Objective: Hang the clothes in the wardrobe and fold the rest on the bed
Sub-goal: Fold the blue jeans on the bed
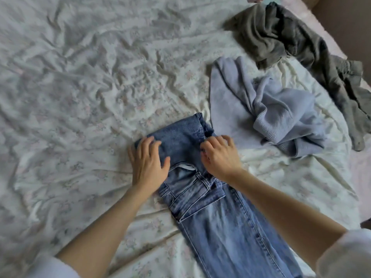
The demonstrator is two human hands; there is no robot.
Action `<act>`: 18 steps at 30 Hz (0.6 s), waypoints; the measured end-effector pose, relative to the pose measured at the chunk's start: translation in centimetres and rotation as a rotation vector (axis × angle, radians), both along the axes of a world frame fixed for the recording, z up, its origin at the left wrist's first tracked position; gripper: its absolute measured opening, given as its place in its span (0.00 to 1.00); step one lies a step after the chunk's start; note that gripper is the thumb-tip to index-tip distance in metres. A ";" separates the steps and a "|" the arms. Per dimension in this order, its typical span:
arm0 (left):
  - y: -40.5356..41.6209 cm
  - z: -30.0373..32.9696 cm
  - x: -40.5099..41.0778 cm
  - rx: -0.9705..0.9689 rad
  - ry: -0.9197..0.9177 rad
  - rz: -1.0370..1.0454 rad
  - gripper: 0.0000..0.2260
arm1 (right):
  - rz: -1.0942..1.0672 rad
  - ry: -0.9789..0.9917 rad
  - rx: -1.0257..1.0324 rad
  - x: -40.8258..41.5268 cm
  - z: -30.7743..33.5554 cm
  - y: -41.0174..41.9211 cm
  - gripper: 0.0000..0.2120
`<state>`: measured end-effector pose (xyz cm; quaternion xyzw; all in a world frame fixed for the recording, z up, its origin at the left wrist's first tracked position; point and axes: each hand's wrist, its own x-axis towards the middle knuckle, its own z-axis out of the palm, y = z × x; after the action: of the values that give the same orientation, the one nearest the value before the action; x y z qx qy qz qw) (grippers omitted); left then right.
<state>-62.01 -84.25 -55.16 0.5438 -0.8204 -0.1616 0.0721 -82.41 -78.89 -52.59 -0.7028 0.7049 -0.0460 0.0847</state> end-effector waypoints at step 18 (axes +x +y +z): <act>-7.8 5.2 -0.6 0.560 -0.066 -0.090 0.14 | 0.290 0.161 0.537 -0.6 4.5 -11.1 0.21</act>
<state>-62.57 -92.07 -49.95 0.5105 -0.7690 -0.3671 -0.1150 -83.01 -90.02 -48.06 -0.7496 0.5888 0.2104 0.2169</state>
